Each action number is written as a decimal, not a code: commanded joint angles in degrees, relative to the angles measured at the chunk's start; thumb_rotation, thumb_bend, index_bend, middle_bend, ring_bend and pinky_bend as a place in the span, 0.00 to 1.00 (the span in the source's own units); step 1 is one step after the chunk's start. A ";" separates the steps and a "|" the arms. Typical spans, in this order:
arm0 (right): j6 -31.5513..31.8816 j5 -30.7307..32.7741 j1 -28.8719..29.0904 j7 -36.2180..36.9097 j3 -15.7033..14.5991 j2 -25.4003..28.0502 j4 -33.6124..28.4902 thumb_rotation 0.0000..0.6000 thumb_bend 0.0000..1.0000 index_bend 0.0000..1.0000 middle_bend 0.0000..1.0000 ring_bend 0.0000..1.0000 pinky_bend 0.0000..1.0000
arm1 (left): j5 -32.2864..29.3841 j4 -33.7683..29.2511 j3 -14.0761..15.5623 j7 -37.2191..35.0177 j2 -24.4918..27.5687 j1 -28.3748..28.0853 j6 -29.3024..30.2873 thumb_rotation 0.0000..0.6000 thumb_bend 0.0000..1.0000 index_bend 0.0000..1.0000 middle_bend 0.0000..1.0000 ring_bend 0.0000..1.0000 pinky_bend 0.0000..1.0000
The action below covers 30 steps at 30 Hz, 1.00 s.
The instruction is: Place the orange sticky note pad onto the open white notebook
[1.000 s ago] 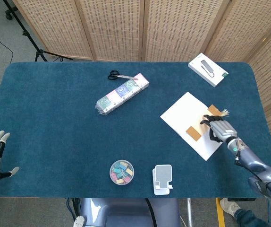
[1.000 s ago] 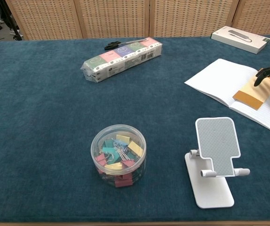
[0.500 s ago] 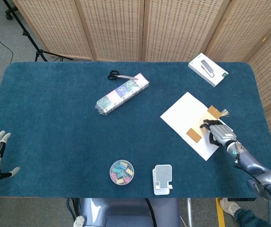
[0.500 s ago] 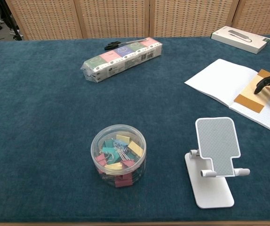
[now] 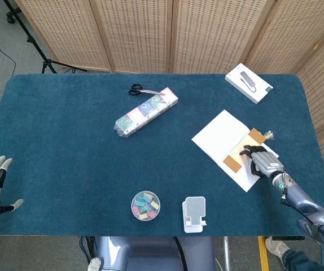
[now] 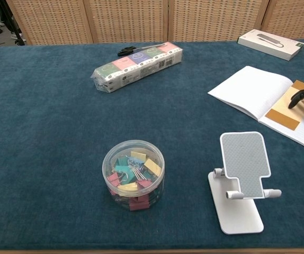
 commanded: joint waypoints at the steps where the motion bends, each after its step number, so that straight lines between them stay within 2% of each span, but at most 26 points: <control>1: 0.62 0.48 -0.54 -1.03 0.19 0.09 -0.94 1.00 1.00 0.20 0.07 0.00 0.02 | 0.08 0.03 0.07 0.00 0.02 0.00 -0.04 1.00 0.00 0.00 0.00 0.00 0.00; 16: 1.93 3.63 -1.73 -8.35 1.81 -0.06 -4.92 1.00 1.00 0.20 0.07 0.00 0.02 | 0.25 0.10 0.13 -0.25 0.10 0.03 0.00 1.00 0.00 0.00 0.00 0.00 0.00; 30: 1.37 4.23 -2.16 -10.15 1.92 0.71 -6.59 1.00 1.00 0.20 0.07 0.00 0.02 | 0.31 0.03 0.15 -0.07 0.03 0.00 0.01 1.00 0.00 0.00 0.00 0.00 0.00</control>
